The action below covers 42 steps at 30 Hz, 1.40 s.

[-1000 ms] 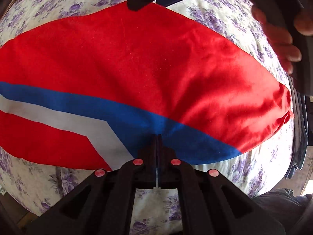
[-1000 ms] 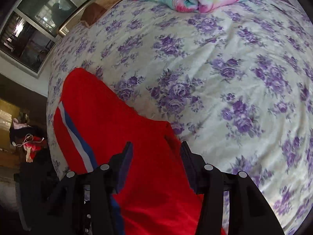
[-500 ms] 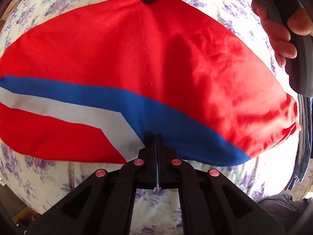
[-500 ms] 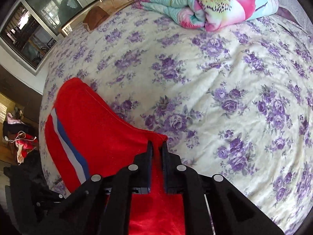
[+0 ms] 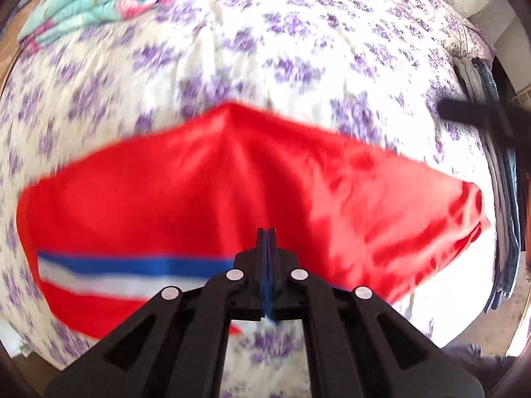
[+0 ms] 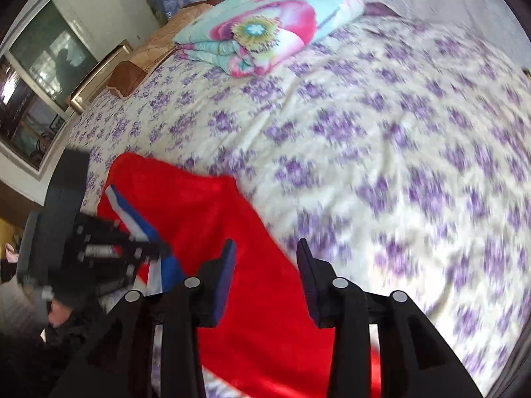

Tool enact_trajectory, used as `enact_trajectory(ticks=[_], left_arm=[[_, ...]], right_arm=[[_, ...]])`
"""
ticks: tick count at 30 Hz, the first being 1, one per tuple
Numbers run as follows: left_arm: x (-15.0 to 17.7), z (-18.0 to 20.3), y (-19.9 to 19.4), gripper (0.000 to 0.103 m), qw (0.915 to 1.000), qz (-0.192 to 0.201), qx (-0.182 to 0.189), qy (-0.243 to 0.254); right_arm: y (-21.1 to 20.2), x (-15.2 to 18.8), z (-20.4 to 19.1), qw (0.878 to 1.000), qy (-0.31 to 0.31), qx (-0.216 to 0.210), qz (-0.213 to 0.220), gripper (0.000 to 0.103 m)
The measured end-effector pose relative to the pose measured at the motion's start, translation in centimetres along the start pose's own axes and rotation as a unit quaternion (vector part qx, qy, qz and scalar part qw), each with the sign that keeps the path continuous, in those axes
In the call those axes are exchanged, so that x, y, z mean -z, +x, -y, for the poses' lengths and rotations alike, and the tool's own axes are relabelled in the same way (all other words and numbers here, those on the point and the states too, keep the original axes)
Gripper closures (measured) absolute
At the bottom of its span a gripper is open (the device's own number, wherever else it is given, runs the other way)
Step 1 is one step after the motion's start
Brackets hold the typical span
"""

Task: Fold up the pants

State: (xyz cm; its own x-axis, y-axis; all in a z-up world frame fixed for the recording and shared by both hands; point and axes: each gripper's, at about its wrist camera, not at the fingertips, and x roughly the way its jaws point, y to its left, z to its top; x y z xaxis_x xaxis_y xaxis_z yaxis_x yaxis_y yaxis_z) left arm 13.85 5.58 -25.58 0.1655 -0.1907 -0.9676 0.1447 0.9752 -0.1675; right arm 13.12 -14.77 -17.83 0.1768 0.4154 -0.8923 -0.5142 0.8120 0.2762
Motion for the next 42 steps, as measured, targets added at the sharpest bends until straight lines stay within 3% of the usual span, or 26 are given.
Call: enact_trajectory(ticks=[1, 6, 8, 11, 16, 18, 19, 20, 22, 25, 28, 30, 34, 35, 36, 37, 39, 42], left_arm=[[-1.3, 0.4, 0.6, 0.102, 1.0, 0.001, 0.001, 0.01], [-5.8, 3.2, 4.3, 0.102, 0.999, -0.033, 0.012, 0.03], [-6.1, 3.2, 5.8, 0.102, 0.9979, -0.054, 0.003, 0.035], [-7.1, 3.2, 6.4, 0.102, 0.9977, -0.06, 0.005, 0.031], [-8.5, 4.2, 6.9, 0.102, 0.9969, -0.072, -0.005, 0.032], [-8.2, 5.0, 6.0, 0.102, 0.9964, -0.069, -0.016, 0.046], [-7.5, 5.2, 4.9, 0.102, 0.9966, -0.061, -0.013, 0.055], [-6.7, 5.5, 3.9, 0.102, 0.9968, -0.051, -0.008, 0.061], [-4.3, 5.5, 2.3, 0.102, 0.997, -0.037, 0.003, 0.067], [-0.4, 4.5, 2.2, 0.102, 0.997, -0.052, 0.021, 0.054], [3.5, 3.0, 4.6, 0.102, 0.9947, -0.093, 0.007, 0.042], [4.4, 2.2, 4.6, 0.102, 0.9962, -0.079, 0.022, 0.028], [3.9, 1.3, 4.9, 0.102, 0.9948, -0.092, 0.044, 0.001], [3.8, 1.2, 5.1, 0.102, 0.9945, -0.093, 0.047, -0.001], [3.7, 1.2, 5.1, 0.102, 0.9944, -0.094, 0.048, 0.0], [4.2, 0.1, 4.6, 0.102, 0.9944, -0.095, 0.047, 0.001], [4.1, 0.4, 4.6, 0.102, 0.9947, -0.094, 0.04, 0.006], [4.6, 0.3, 4.1, 0.102, 0.9951, -0.093, 0.027, 0.02]], right_arm=[[-0.3, 2.5, 0.3, 1.0, 0.026, -0.002, -0.008, 0.09], [0.9, 12.5, 0.3, 0.989, 0.143, 0.031, 0.014, 0.097], [1.7, 14.7, 0.9, 0.98, 0.191, 0.037, 0.027, 0.098], [4.7, 16.8, 2.2, 0.97, 0.24, 0.038, 0.002, 0.103], [4.8, 17.0, 2.3, 0.969, 0.245, 0.044, 0.006, 0.101], [2.9, 17.2, 2.3, 0.965, 0.256, 0.046, 0.023, 0.095], [1.4, 17.8, 2.6, 0.961, 0.271, 0.039, 0.041, 0.082], [-0.2, 18.7, 3.2, 0.954, 0.293, 0.032, 0.062, 0.059], [-3.3, 21.6, 5.0, 0.927, 0.355, 0.045, 0.11, 0.047], [-5.6, 26.5, 8.3, 0.88, 0.451, 0.034, 0.143, 0.046], [-4.9, 29.4, 10.9, 0.842, 0.516, -0.009, 0.155, 0.045], [-3.7, 29.9, 11.9, 0.83, 0.529, -0.037, 0.174, 0.045], [-0.7, 29.4, 14.2, 0.803, 0.557, -0.086, 0.196, 0.045], [-0.4, 29.1, 14.7, 0.797, 0.559, -0.093, 0.209, 0.049], [-0.4, 28.7, 15.1, 0.792, 0.561, -0.098, 0.221, 0.058], [-0.5, 28.4, 15.4, 0.791, 0.563, -0.09, 0.224, 0.085], [-2.0, 28.2, 15.8, 0.797, 0.551, -0.076, 0.235, 0.086], [-3.6, 27.3, 15.2, 0.827, 0.518, -0.015, 0.216, 0.086]])
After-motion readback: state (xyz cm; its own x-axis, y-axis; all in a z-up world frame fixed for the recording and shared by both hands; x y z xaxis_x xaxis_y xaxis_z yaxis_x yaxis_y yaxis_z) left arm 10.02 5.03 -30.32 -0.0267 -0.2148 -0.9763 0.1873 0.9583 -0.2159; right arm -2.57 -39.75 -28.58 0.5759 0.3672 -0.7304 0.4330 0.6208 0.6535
